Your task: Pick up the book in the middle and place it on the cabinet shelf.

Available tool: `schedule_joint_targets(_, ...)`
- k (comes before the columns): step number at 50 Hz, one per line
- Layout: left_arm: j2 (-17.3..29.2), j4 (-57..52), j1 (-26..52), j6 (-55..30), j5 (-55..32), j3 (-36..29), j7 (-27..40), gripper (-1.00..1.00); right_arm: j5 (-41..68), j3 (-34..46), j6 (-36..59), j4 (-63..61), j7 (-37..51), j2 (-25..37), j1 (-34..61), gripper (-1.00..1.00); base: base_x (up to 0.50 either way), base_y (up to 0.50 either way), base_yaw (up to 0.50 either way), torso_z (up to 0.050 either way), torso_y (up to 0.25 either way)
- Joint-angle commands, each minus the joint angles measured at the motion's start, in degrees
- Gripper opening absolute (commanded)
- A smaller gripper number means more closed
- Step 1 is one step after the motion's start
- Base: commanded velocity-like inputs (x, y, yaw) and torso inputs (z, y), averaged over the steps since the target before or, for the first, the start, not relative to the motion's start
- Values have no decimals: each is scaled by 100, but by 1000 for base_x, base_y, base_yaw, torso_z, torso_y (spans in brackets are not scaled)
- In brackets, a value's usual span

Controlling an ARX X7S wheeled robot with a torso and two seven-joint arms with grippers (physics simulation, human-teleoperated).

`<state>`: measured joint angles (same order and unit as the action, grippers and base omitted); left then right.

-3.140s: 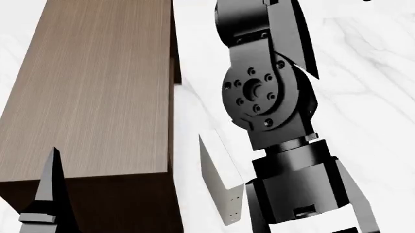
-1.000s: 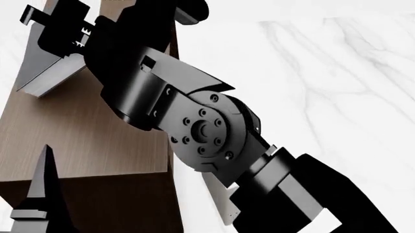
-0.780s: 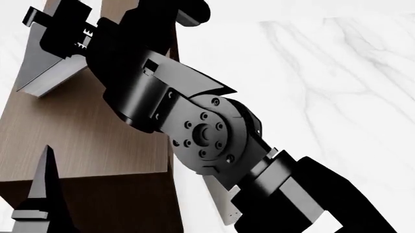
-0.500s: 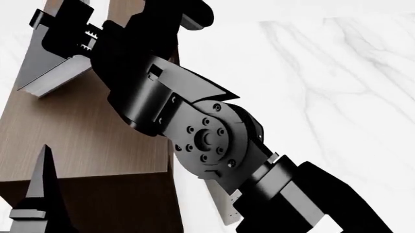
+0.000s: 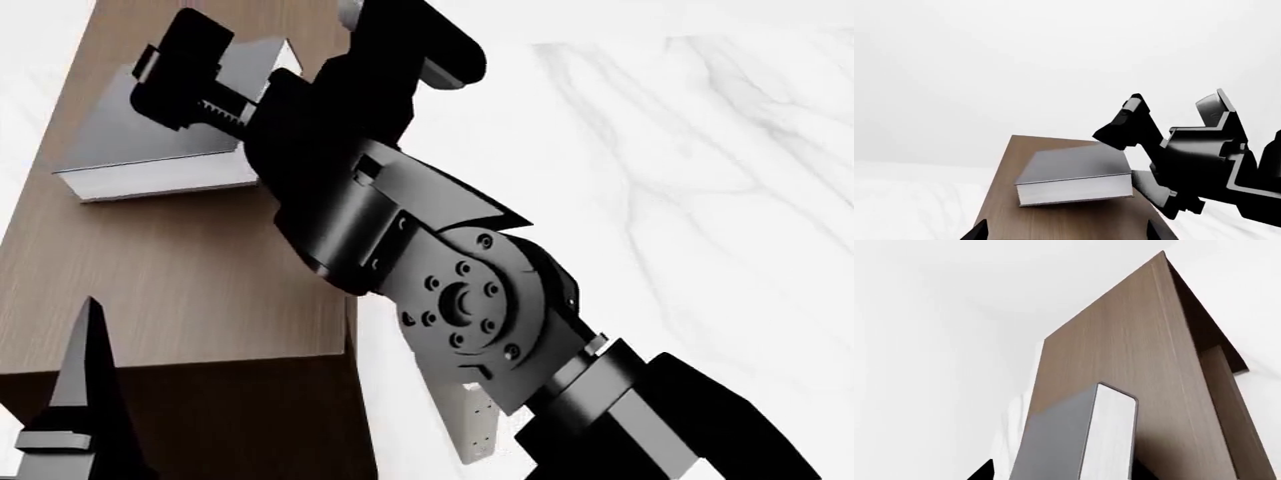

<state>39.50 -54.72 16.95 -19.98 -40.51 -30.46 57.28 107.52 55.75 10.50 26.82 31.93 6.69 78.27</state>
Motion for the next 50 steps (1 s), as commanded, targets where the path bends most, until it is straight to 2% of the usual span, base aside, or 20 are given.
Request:
schedule_joint_targets(1, 34, 10, -23, 51, 5, 4, -3, 100, -44, -243, -97, -377, 48, 437, -82, 100, 0, 0, 0, 0, 0)
schedule_joint_targets(13, 108, -19, -47, 102, -15, 56, 36, 100, 49, -809, -545, -1936, 583, 1613, -650, 100, 0, 0, 0, 0, 1)
schedule_joint_targets(14, 105, -13, -46, 98, -12, 51, 39, 100, -302, -775, -722, -2218, 739, 1806, -768, 100, 0, 0, 0, 0, 0)
schedule_joint_targets(17, 88, 3, -52, 91, 27, 10, 32, 100, -359, -866, -905, -2554, 670, 1957, -1047, 100, 0, 0, 0, 0, 0)
schedule_joint_targets(18, 95, -18, -42, 83, 14, 17, 45, 100, -819, -753, -985, -2889, 841, 2185, -1149, 100, 0, 0, 0, 0, 0)
schedule_joint_targets(21, 105, -43, -31, 138, -8, 57, 40, 100, -1320, -724, -1192, -3338, 1086, 2467, -1344, 100, 0, 0, 0, 0, 0)
schedule_joint_targets(22, 77, -28, -67, 291, 134, 58, -39, 100, -1545, -658, -1162, -3566, 1102, 2623, -1370, 100, 0, 0, 0, 0, 0)
schedule_joint_targets(23, 112, -74, 83, -20, 435, -45, 94, 100, -2023, -556, -1157, -3982, 1433, 2945, -1485, 100, 0, 0, 0, 0, 0)
schedule_joint_targets(27, 113, 73, 61, 212, 439, 10, -61, 100, -2568, -560, -1266, -4491, 1691, 3322, -1610, 100, 0, 0, 0, 0, 0)
schedule_joint_targets(29, 156, 308, 361, 175, 358, 90, -262, 100, -2619, -635, -1295, -4777, 1801, 3499, -1600, 100, 0, 0, 0, 0, 0)
schedule_joint_targets(31, 117, 406, 683, 450, 344, 385, -372, 100, -3108, -577, -1119, -4912, 2034, 3679, -1406, 100, 0, 0, 0, 0, 0)
schedule_joint_targets(33, 130, 334, 1478, 158, 394, 500, -416, 100, -3330, -588, -916, -5035, 2269, 3877, -1180, 100, 0, 0, 0, 0, 0)
schedule_joint_targets(37, 58, 478, 2488, -339, -77, 621, -503, 100, -3753, -604, -556, -5202, 2692, 4144, -792, 100, 0, 0, 0, 0, 0)
schedule_joint_targets(42, -181, 970, 4102, -1025, -403, 618, -766, 100, -3633, -757, 104, -5273, 2710, 4534, 67, 100, 0, 0, 0, 0, 0)
schedule_joint_targets(45, -268, 1176, 4782, -1229, -448, 633, -898, 100, -3989, -815, 217, -5145, 2605, 4618, 403, 100, 0, 0, 0, 0, 0)
schedule_joint_targets(47, -348, 1382, 5295, -1443, -480, 584, -1010, 100, -3899, -1146, -340, -5045, 2384, 4537, 376, 100, 0, 0, 0, 0, 0)
schedule_joint_targets(49, -427, 1527, 5664, -1555, -433, 541, -1078, 100, -3995, -1121, -121, -5095, 2331, 4545, 667, 100, 0, 0, 0, 0, 0)
schedule_joint_targets(50, -523, 1711, 6145, -1661, -324, 447, -1230, 100, -4020, -1107, 99, -5087, 2314, 4506, 963, 100, 0, 0, 0, 0, 0)
